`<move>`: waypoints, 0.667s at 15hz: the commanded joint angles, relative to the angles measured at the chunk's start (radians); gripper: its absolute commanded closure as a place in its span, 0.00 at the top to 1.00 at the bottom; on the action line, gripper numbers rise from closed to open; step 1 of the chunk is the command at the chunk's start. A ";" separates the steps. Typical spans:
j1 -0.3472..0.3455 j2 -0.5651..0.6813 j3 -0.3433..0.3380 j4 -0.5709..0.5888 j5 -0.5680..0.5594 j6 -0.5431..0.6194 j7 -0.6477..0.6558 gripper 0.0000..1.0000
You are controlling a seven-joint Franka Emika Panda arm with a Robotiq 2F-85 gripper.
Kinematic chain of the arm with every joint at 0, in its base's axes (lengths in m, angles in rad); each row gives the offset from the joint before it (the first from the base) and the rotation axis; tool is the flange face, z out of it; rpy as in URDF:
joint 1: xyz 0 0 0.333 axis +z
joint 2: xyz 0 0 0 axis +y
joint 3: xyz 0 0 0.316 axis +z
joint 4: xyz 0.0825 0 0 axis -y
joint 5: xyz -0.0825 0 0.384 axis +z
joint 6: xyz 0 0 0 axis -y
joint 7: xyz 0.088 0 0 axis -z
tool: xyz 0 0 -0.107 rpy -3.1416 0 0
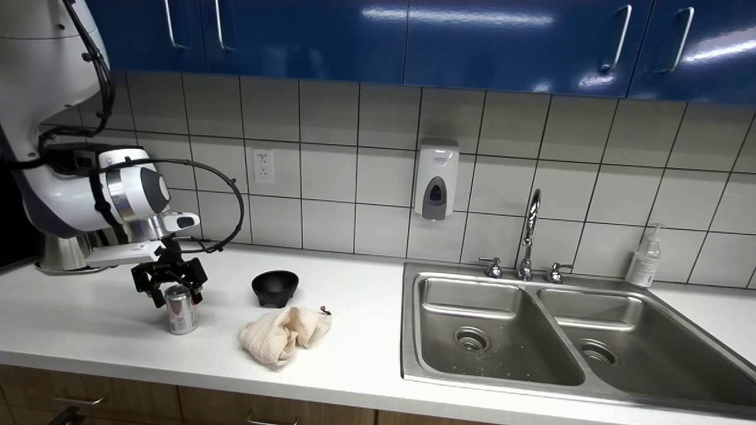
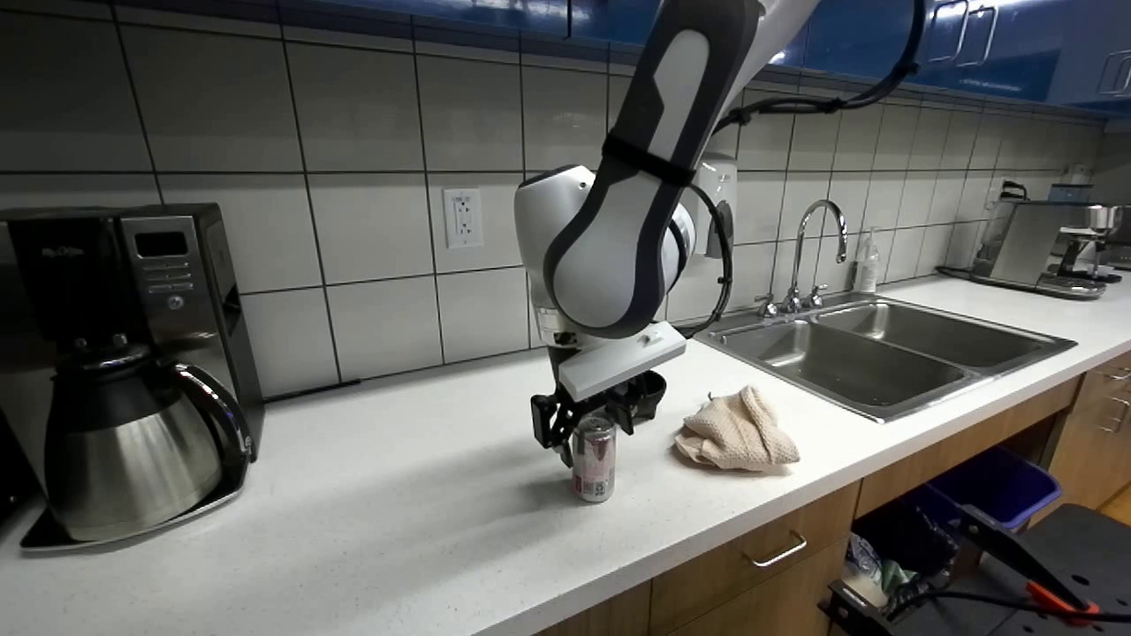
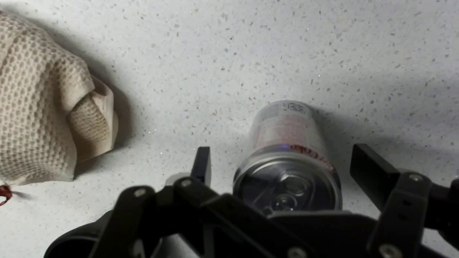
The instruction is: Put the can in the bowl
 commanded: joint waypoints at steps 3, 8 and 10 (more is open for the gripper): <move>-0.004 0.021 -0.003 0.014 0.056 0.021 -0.021 1.00; -0.002 0.038 -0.011 0.030 0.081 0.019 -0.018 1.00; -0.002 0.043 -0.010 0.036 0.093 0.019 -0.020 1.00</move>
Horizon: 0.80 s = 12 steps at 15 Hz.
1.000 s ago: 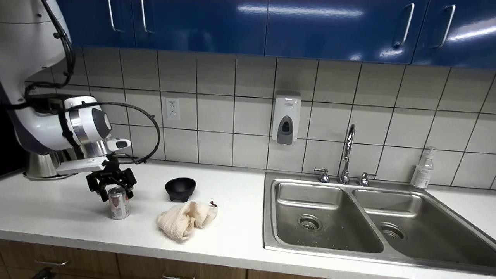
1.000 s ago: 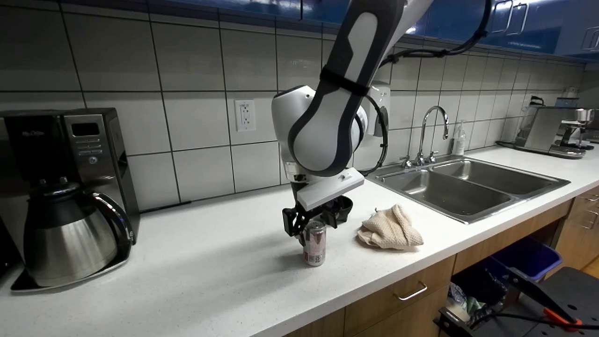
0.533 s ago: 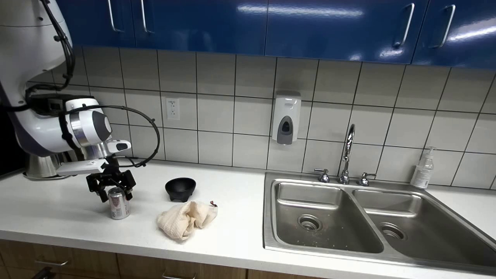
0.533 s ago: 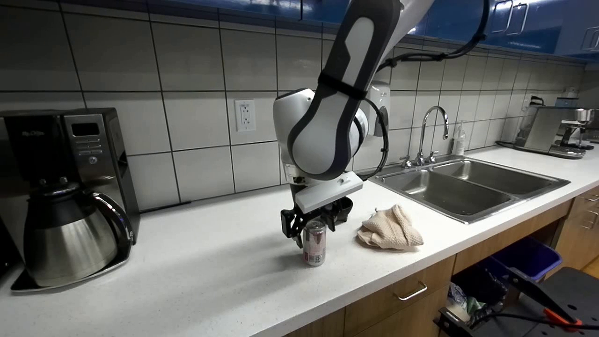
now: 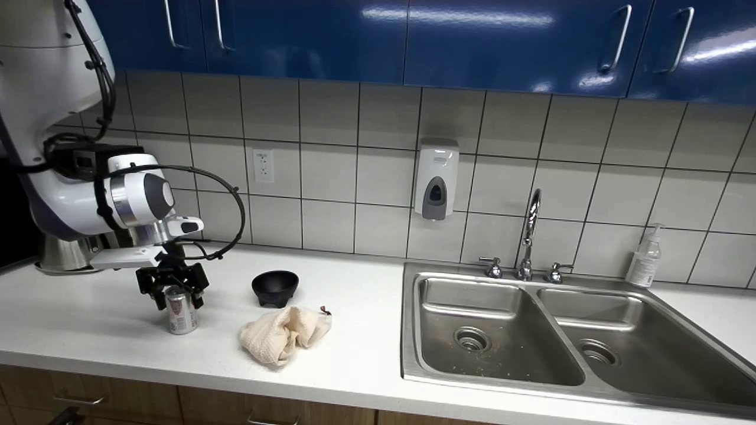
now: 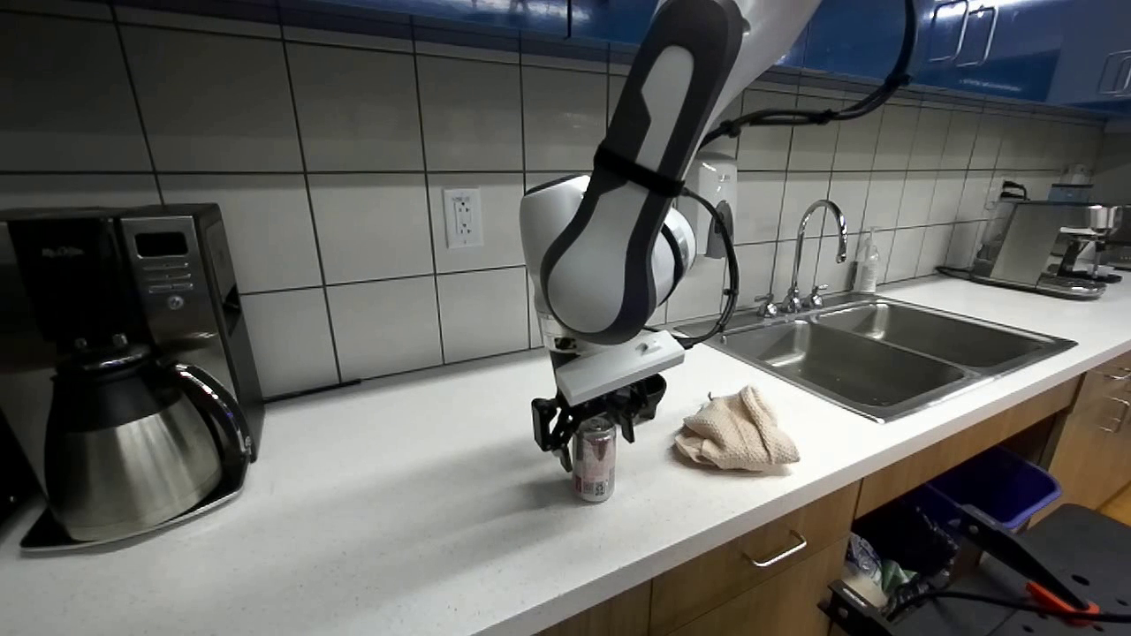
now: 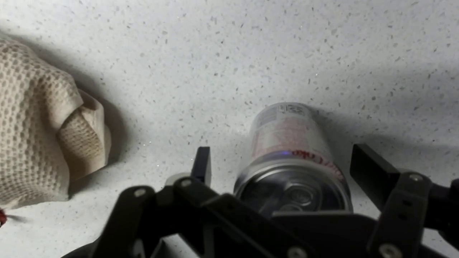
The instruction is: Put the can in the bowl
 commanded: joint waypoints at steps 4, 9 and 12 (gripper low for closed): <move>-0.003 0.020 0.000 0.026 0.046 0.008 -0.025 0.74; -0.004 0.016 -0.002 0.019 0.060 0.037 -0.025 0.41; -0.035 -0.035 -0.002 0.012 0.106 0.043 -0.040 0.41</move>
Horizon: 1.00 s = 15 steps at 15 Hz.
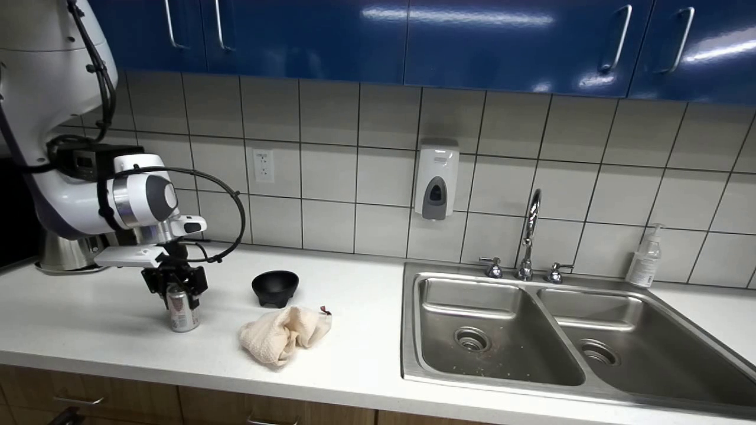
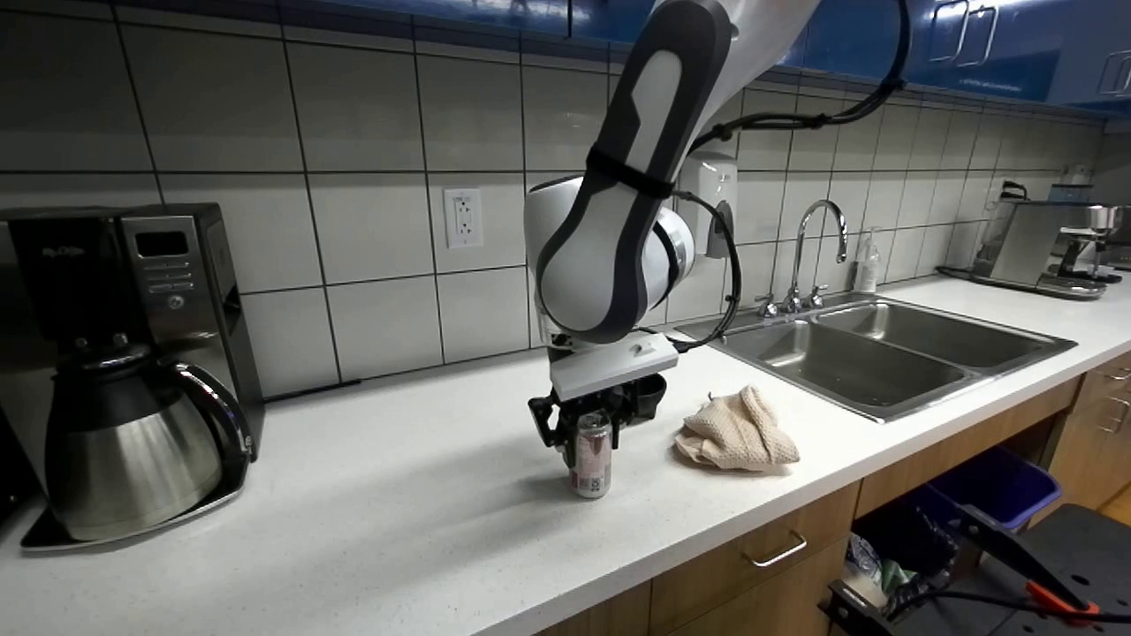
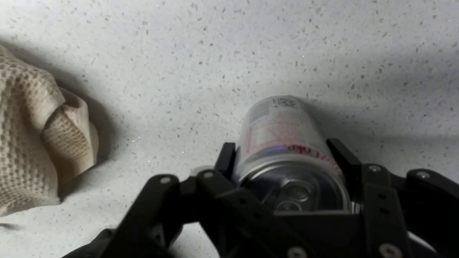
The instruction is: Put the can in the bowl
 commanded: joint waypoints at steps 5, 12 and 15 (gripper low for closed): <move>-0.060 -0.084 -0.039 0.049 0.074 -0.055 -0.032 0.41; -0.066 -0.068 -0.096 0.145 0.049 -0.150 0.014 0.41; -0.077 -0.051 -0.103 0.207 0.050 -0.218 0.030 0.41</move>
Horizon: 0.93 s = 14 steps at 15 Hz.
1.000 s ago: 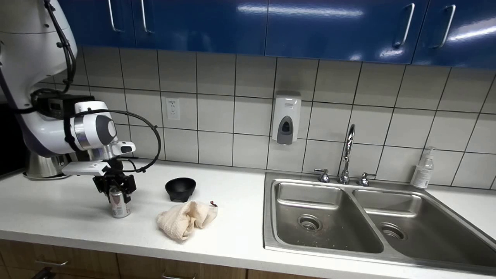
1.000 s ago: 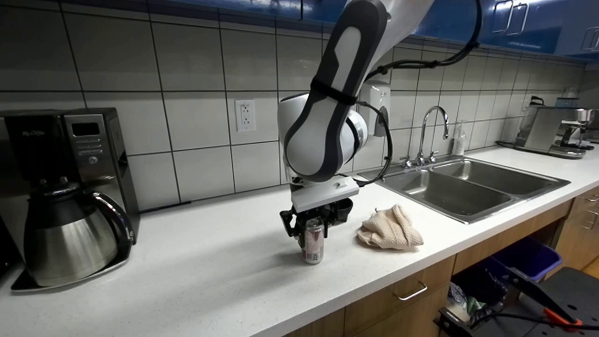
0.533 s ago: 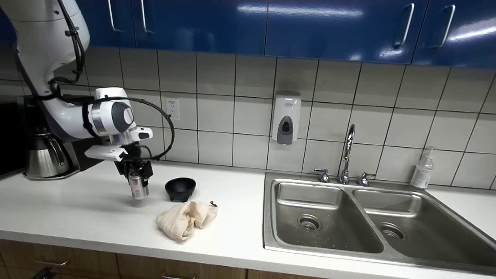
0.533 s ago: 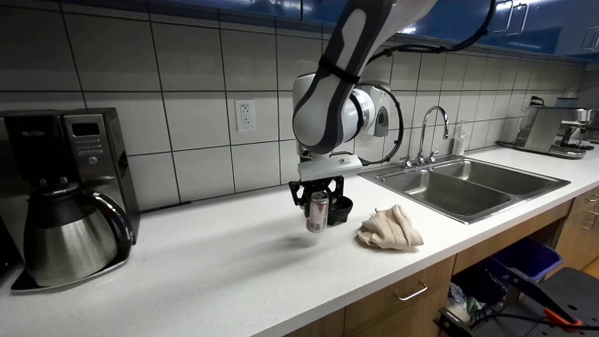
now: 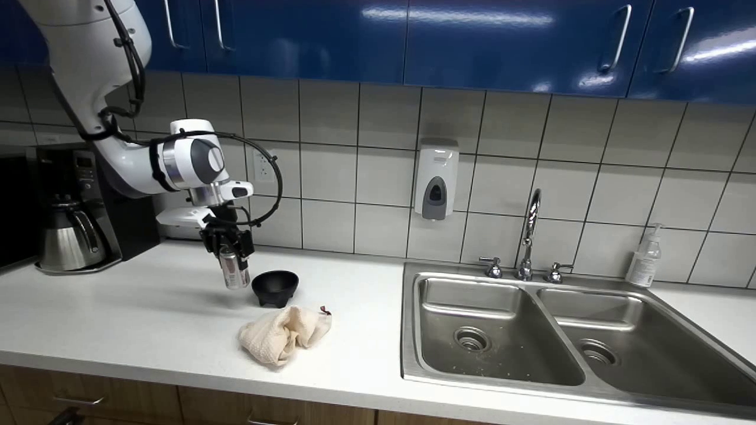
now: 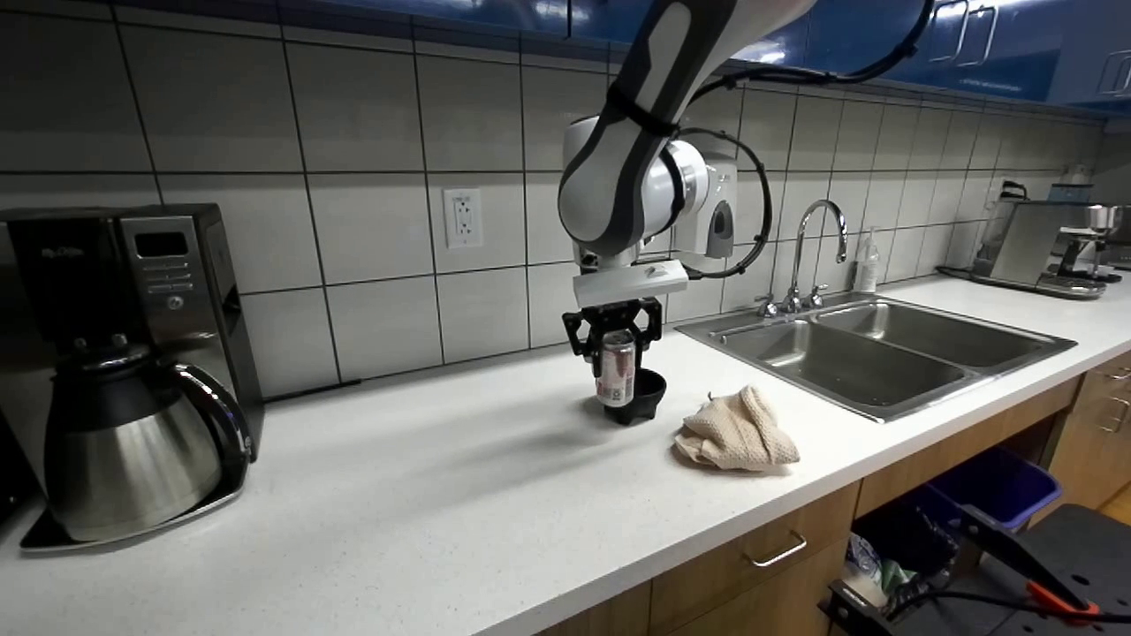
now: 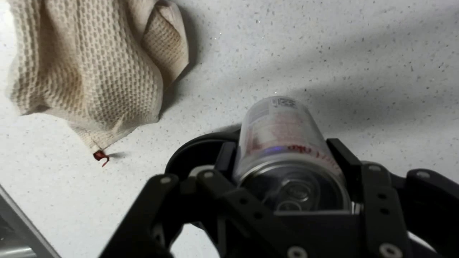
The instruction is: Put the can in the bowl
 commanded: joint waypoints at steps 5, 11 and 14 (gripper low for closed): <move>-0.055 0.070 0.004 0.194 0.004 -0.176 0.035 0.41; -0.091 0.188 0.000 0.324 0.012 -0.233 0.029 0.41; -0.103 0.244 -0.005 0.382 0.013 -0.247 0.026 0.41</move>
